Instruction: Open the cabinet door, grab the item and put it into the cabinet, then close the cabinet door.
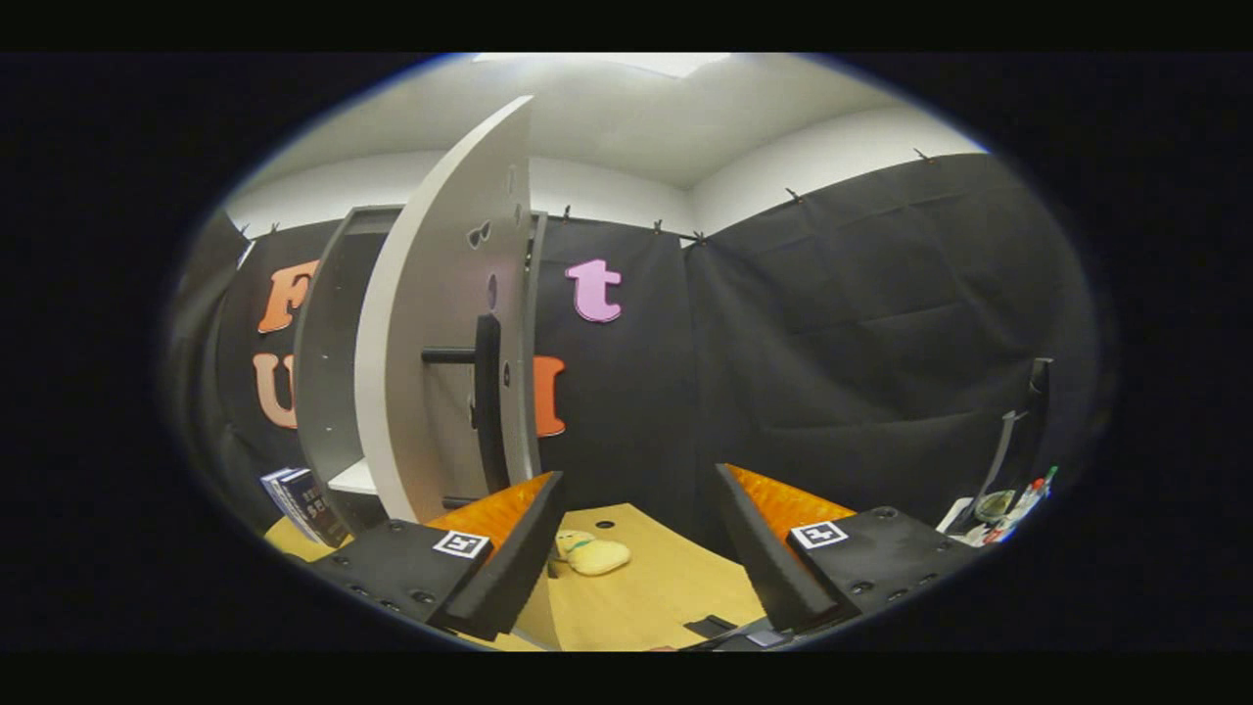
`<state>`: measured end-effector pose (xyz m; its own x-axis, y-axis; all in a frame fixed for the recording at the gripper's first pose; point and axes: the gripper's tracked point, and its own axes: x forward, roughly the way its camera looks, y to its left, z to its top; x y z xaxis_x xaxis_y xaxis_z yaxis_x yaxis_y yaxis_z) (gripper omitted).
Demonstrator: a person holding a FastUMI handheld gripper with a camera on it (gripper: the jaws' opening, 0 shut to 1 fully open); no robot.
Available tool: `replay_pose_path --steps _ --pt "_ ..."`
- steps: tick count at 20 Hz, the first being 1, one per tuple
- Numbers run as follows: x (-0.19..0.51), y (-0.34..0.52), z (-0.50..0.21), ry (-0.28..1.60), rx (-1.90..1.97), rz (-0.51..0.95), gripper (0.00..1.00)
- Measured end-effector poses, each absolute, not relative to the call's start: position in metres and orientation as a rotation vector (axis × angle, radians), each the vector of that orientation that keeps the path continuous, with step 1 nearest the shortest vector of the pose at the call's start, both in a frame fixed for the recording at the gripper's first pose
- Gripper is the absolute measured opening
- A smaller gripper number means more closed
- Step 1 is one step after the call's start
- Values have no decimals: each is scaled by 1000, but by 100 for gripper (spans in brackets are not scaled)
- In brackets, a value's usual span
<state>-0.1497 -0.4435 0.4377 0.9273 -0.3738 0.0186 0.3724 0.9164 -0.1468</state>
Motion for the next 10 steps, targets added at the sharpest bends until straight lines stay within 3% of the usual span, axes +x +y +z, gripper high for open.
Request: replay_pose_path --steps 10 --pt "-106 -317 406 25 -59 -167 97"
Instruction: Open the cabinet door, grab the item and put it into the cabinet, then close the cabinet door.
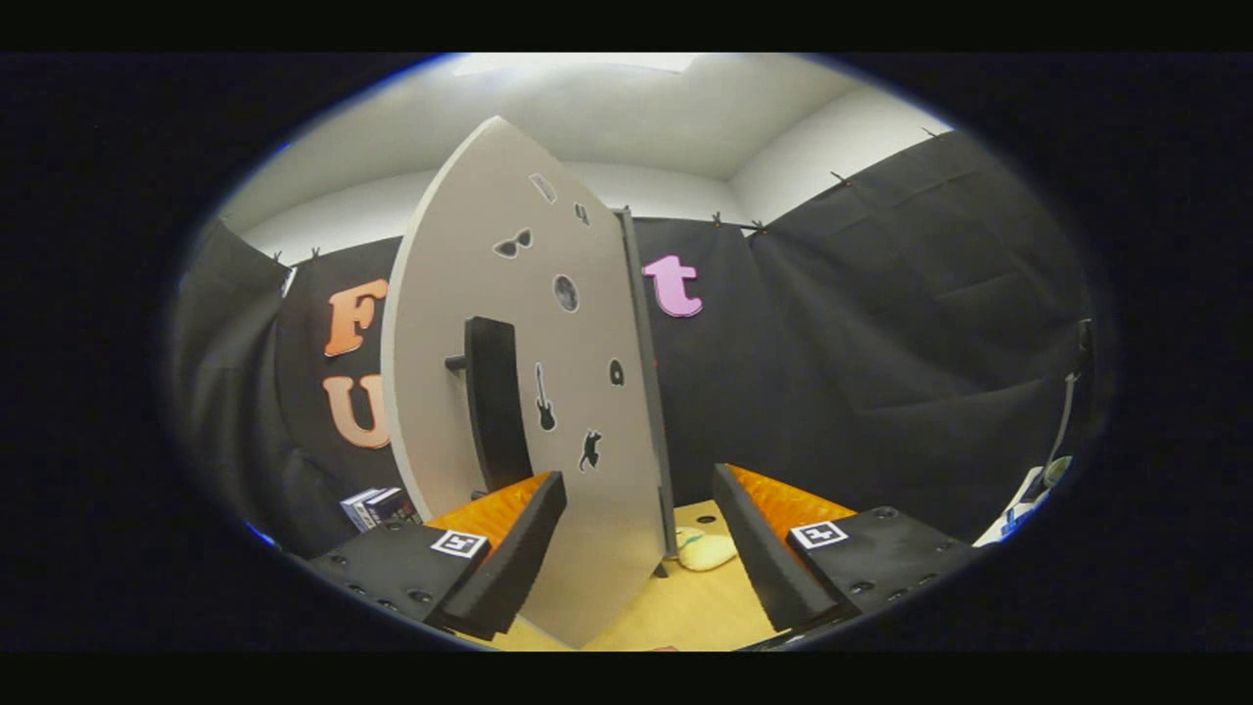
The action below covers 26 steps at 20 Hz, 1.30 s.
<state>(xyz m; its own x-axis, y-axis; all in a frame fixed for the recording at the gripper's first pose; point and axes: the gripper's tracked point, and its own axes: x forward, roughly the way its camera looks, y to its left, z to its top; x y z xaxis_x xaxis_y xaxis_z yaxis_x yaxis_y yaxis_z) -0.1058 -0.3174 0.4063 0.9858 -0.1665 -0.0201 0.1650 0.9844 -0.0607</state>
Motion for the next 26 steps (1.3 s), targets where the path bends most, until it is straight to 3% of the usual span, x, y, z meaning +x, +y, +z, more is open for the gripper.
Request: replay_pose_path --steps 15,26 --pt "-35 -170 373 100 -27 115 98" --pt "42 -119 350 154 -5 204 95"
